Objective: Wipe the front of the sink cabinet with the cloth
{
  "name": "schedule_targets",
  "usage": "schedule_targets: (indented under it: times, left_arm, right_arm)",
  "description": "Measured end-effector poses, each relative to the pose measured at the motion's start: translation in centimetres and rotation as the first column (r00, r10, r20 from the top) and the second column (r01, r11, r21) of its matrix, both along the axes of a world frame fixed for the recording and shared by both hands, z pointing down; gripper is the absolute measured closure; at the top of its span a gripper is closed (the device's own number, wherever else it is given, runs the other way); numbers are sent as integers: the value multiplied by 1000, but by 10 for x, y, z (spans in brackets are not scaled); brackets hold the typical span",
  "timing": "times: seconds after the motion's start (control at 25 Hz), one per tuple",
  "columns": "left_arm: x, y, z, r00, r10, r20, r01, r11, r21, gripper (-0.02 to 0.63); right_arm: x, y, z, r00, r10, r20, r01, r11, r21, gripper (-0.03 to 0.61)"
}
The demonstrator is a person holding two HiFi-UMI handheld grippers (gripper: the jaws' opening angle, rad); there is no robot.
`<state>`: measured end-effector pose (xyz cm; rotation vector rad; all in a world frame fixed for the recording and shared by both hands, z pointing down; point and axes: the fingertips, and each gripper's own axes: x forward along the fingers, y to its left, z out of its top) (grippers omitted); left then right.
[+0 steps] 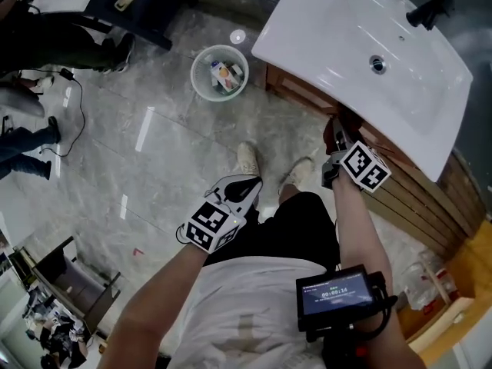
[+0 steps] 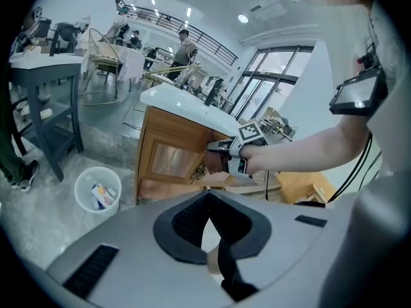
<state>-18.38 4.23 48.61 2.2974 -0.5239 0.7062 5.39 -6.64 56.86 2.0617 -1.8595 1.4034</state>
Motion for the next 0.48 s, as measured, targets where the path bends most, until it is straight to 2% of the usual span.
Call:
schedule_targets:
  times: [0.24,0.48]
  left_arm:
    - [-42,-22,3,998,-68,1,68,998,-9,606]
    - [-76,-30,9,992,-128,16,128,991,-29,606]
  right_arm:
    - [-73,-50,-7,985,-171,-2,171,985,16,428]
    - [-144,-101,-16,965,-249,81,242,967,82,428]
